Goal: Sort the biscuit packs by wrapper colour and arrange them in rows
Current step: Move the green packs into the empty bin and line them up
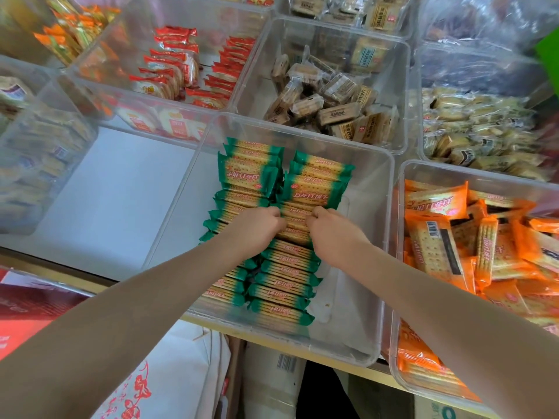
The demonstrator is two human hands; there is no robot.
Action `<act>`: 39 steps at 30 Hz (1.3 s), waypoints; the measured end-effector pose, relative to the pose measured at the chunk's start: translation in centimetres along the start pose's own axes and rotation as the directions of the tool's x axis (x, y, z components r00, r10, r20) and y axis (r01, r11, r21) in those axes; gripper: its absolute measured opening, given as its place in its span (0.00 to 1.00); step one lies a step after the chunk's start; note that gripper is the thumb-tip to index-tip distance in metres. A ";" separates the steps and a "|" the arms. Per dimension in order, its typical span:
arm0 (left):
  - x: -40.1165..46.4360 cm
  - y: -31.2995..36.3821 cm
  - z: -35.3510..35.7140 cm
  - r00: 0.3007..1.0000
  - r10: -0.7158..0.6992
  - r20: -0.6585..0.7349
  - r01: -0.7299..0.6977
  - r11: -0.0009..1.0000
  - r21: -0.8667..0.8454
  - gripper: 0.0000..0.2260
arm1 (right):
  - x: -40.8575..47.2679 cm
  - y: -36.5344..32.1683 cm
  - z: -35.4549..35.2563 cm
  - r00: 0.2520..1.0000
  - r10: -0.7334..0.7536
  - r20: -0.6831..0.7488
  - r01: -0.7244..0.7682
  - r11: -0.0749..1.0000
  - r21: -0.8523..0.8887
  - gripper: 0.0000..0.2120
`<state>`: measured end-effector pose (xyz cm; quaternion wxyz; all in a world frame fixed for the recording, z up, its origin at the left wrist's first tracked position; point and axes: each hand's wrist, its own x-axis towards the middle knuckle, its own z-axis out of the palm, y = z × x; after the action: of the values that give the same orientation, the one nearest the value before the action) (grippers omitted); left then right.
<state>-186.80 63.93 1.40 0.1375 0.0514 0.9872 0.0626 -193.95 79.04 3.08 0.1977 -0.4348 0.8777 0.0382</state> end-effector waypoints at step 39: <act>-9.5 -0.1 -1.7 0.998 0.046 0.034 -0.051 0.983 0.175 0.21 | -8.0 -6.6 2.3 0.952 0.301 0.059 -0.304 0.897 0.322 0.09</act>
<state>-178.19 62.47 5.56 0.1456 0.0882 0.9852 -0.0221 -183.74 81.45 4.69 0.2622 -0.2542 0.9278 -0.0760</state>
